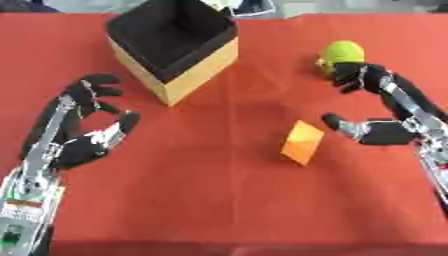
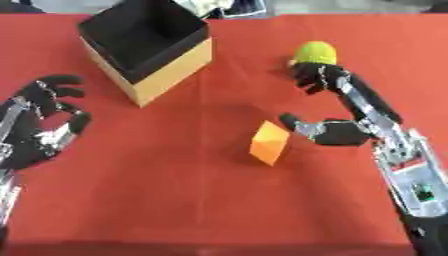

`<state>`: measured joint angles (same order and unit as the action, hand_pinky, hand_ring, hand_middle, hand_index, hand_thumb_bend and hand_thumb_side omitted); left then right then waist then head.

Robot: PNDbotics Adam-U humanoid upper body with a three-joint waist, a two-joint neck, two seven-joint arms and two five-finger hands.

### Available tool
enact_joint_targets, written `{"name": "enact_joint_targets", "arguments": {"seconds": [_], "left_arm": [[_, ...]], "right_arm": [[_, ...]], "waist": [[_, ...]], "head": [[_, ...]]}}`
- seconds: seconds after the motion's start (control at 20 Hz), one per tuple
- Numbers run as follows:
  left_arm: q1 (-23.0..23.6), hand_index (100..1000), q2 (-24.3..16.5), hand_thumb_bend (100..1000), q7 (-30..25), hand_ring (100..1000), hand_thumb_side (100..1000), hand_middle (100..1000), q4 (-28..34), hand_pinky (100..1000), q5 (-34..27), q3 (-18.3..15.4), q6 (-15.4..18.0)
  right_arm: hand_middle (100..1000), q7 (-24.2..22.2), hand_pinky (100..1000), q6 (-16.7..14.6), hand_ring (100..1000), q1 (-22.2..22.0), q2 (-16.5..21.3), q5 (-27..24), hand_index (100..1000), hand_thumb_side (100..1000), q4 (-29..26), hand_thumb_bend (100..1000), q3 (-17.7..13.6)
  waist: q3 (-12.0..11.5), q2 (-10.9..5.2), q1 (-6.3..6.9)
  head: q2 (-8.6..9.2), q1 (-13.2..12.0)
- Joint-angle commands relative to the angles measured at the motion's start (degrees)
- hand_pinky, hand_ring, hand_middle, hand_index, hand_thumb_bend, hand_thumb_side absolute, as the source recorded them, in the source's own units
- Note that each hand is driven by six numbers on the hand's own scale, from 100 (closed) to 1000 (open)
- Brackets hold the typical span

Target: Pick up objects on the table and place them in the box.

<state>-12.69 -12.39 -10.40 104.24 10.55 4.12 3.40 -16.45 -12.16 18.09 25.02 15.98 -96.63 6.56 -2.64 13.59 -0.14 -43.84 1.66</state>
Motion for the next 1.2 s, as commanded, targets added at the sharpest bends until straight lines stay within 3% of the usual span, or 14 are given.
{"name": "enact_joint_targets", "arguments": {"seconds": [0.05, 1.2], "left_arm": [[-0.6, 818, -0.5, 545, -0.1, 758, 472, 762, 0.9, 617, 0.2, -0.1, 0.0], [-0.6, 818, -0.4, 531, -0.1, 758, 476, 762, 0.9, 617, 0.2, 0.0, -0.1]], "right_arm": [[771, -1.2, 717, -0.2, 771, 0.9, 1.7, 0.1, 901, 427, 0.3, 445, 0.9], [772, -4.5, 717, -0.4, 771, 1.0, 1.3, 2.5, 903, 462, 5.6, 430, 4.6]], "waist": [[0.0, -0.74, -0.06], [-0.1, -0.54, 0.06]], "head": [[-0.28, 0.3], [-0.28, 0.5]]}}
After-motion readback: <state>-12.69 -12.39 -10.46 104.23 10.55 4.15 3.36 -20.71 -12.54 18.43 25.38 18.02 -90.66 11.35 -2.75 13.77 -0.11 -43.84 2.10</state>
